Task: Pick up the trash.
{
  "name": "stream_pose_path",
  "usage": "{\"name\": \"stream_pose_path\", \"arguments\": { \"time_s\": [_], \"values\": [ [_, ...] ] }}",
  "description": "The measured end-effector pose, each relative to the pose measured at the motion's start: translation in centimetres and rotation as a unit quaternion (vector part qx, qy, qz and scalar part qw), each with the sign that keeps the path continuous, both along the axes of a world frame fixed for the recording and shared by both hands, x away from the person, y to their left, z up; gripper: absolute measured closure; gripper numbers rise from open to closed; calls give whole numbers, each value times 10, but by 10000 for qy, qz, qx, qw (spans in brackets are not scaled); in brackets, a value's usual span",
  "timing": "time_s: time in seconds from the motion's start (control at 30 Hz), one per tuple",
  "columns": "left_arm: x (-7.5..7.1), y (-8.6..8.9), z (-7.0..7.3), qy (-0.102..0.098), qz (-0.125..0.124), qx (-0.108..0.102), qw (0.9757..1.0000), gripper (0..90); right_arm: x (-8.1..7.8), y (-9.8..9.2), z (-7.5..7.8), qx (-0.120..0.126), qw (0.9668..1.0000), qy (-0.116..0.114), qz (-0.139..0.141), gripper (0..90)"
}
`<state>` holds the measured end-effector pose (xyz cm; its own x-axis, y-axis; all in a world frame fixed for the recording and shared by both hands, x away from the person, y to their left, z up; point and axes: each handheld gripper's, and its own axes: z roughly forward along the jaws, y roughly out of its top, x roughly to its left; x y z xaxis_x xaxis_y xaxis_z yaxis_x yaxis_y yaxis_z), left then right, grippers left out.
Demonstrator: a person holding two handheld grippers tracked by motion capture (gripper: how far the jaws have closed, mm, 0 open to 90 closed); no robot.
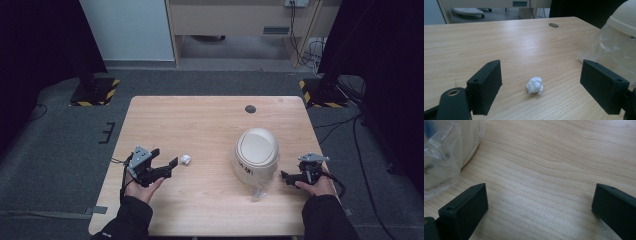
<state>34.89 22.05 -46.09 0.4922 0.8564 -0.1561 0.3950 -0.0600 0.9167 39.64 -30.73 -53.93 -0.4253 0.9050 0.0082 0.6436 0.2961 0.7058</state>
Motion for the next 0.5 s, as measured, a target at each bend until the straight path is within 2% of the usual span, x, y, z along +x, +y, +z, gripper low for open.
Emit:
{"name": "stream_pose_path", "arguments": {
  "time_s": [0.2, 0.3, 0.5],
  "values": [
    [-2, -12, 10, -172, -181, -149, 9996, 175, 0, 0, 0, -5, 10000, -1, 28, 8],
    [-2, -15, 13, -237, -209, -103, 9994, 176, 0, 0, 0, 0, 10000, 4, 37, 8],
    [-1, -27, 23, -372, -371, -176, 9985, 177, 0, 0, 0, 0, 10000, 6, 36, 8]
  ]
}}
